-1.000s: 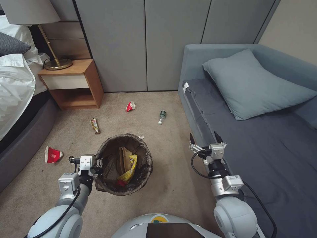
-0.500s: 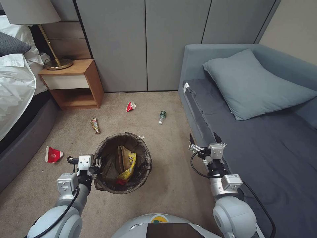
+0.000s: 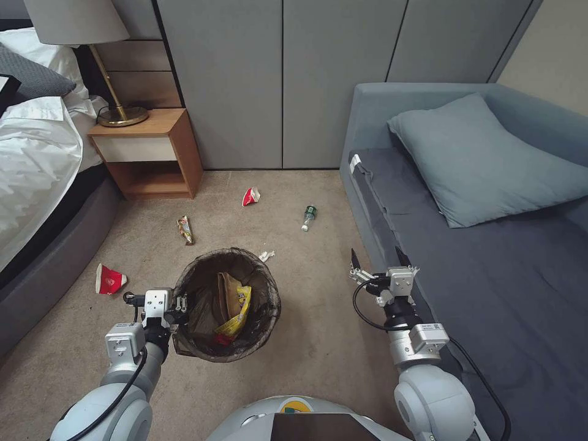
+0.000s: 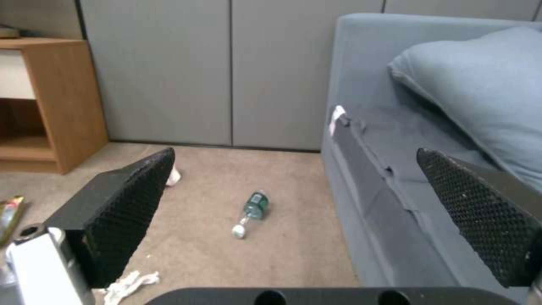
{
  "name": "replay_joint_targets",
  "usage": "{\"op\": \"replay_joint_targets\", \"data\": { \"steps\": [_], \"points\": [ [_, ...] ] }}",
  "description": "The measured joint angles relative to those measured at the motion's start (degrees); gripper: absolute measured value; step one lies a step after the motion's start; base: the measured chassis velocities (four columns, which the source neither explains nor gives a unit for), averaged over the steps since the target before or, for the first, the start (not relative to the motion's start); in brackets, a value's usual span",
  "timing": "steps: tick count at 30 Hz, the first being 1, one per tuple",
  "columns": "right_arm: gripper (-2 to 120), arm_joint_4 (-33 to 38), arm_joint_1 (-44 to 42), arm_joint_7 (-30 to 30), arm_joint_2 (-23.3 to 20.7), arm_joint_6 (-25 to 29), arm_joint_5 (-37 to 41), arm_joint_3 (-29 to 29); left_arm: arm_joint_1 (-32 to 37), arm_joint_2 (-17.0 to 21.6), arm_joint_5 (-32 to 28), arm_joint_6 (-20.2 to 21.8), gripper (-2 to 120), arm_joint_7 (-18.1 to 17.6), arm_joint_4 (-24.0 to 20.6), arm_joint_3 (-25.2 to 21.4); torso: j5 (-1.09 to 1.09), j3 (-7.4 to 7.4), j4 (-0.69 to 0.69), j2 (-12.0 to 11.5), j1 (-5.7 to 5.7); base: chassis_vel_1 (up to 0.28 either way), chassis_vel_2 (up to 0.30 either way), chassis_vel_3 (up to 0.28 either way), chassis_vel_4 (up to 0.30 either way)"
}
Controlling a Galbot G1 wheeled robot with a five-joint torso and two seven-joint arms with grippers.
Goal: Pick up the trash bin, then pick up the garbage from the floor and place it into the trash bin.
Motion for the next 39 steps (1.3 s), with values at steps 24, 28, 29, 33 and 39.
{"op": "replay_joint_targets", "data": {
  "steps": [24, 28, 29, 33, 39],
  "points": [
    [100, -0.27, -0.08, 0.07, -0.11, -0.07, 0.11, -0.34, 0.04, -0.18, -0.02, -0.01, 5, -0.1, 0.0, 0.07, 0.01, 0.0, 0.0, 0.0, 0.0, 0.005, 0.003, 0.002, 0.002],
    [100, -0.27, -0.1, 0.07, -0.19, -0.18, 0.19, -0.34, 0.08, -0.24, -0.03, -0.01, 5, -0.11, 0.0, 0.12, 0.01, 0.0, 0.0, 0.0, 0.0, 0.0, 0.0, 0.0, 0.0],
    [100, -0.27, -0.1, 0.07, -0.19, -0.23, 0.19, -0.35, 0.1, -0.26, -0.04, -0.01, 5, -0.11, 0.0, 0.14, 0.0, 0.0, 0.0, 0.0, 0.0, 0.0, 0.0, 0.0, 0.0],
    [100, -0.27, -0.18, 0.07, -0.15, -0.36, 0.2, -0.51, 0.13, -0.35, -0.07, 0.0, 5, -0.11, 0.0, 0.19, 0.01, 0.0, 0.0, -0.01, 0.01, 0.0, 0.0, 0.0, 0.0],
    [100, -0.22, -0.19, 0.08, -0.18, -0.51, 0.2, -0.56, 0.14, -0.37, -0.09, 0.02, 5, -0.03, 0.0, 0.2, 0.0, 0.0, 0.0, 0.0, 0.01, 0.0, 0.0, 0.0, 0.0]
  ]
}}
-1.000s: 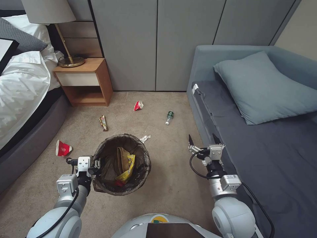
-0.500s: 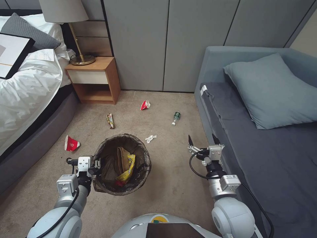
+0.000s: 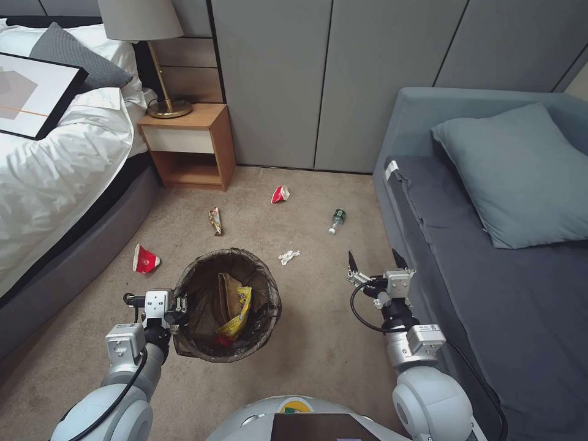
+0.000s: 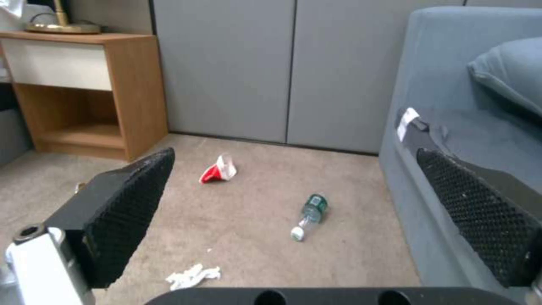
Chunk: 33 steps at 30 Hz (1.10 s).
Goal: Pick up the trash bin, then pick up the garbage from the floor and place it into the trash bin.
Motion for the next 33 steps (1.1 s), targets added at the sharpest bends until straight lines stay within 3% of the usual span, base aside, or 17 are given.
{"op": "replay_joint_targets", "data": {
  "steps": [33],
  "points": [
    [100, 0.17, -0.04, 0.61, 0.38, -1.49, 0.41, -0.27, 0.34, 0.08, 0.99, -1.04, 5, 0.89, 0.0, -0.03, 0.0, 0.0, 0.0, 0.0, 0.0, 0.0, 0.0, 0.0, 0.0]
  ]
}}
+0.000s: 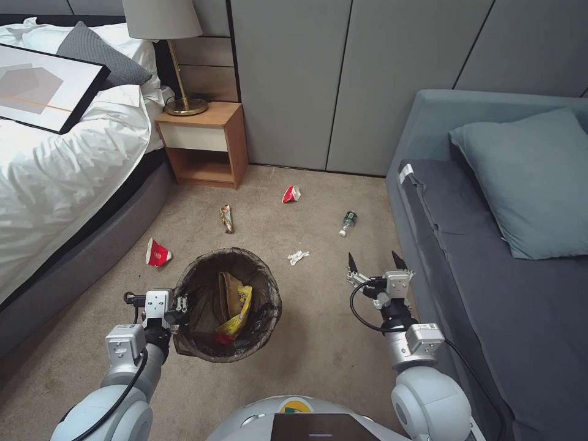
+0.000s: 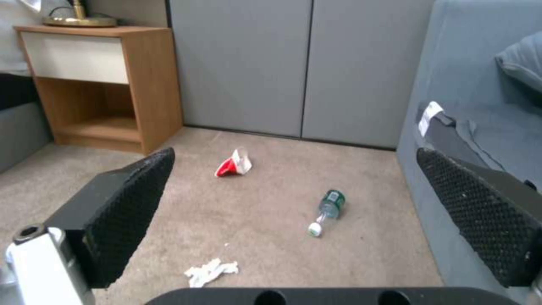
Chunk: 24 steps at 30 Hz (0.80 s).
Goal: Pick up the trash bin, then pick up the garbage from the floor and place it into the trash bin.
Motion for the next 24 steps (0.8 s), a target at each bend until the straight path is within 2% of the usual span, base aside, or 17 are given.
{"op": "replay_joint_targets", "data": {
  "steps": [6, 24],
  "points": [
    [100, 0.21, -0.18, -0.18, -0.11, -0.03, 0.0, 0.07, 0.13, 0.0, 0.11, -0.03, 5, 0.05, 0.0, -0.01, 0.0, 0.0, 0.0, 0.0, 0.0, 0.0, 0.0, 0.0, 0.0],
    [100, 0.33, 0.15, -0.34, -0.34, -0.25, -0.26, -0.41, 0.2, -0.11, 0.18, -0.23, 5, 0.18, 0.0, -0.1, 0.0, 0.0, 0.0, 0.0, 0.0, -0.068, 0.067, 0.064, -0.067]
  ]
}}
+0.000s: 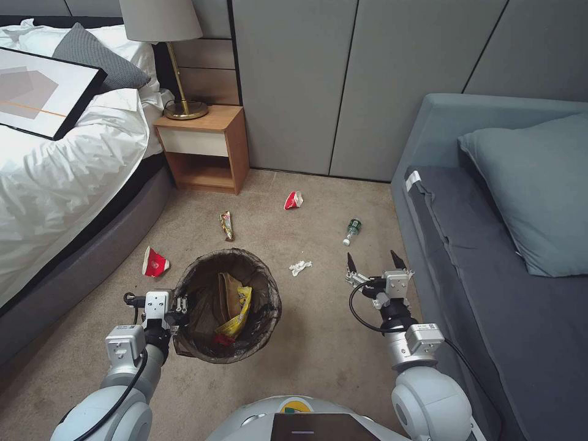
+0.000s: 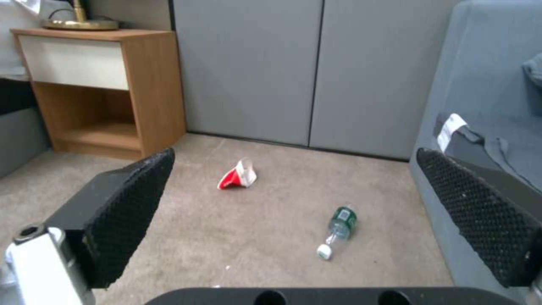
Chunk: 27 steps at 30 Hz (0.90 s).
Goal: Pick up the trash bin, then pick up the garbage from the floor and place it into the trash bin.
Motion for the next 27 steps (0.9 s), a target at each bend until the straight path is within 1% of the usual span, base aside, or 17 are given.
{"op": "replay_joint_targets", "data": {
  "steps": [6, 14, 27],
  "points": [
    [100, 0.0, 0.04, -0.06, -0.05, -0.01, -0.05, -0.08, -0.02, -0.04, 0.0, -0.05, 5, 0.0, 0.0, -0.04, 0.0, 0.0, -0.01, 0.0, 0.0, -0.076, 0.077, 0.076, -0.081],
    [100, 0.0, 0.13, -0.07, -0.12, -0.02, -0.12, -0.19, -0.02, -0.19, 0.0, -0.1, 5, 0.0, 0.0, -0.09, 0.0, 0.0, 0.01, 0.0, 0.0, -0.114, 0.122, 0.116, -0.096],
    [100, -0.02, 0.07, -0.07, -0.04, 0.05, -0.3, -0.3, 0.05, -0.28, -0.01, -0.15, 5, -0.01, 0.0, -0.17, -0.01, 0.0, -0.01, 0.0, 0.0, -0.106, 0.098, 0.105, -0.104]
  ]
}}
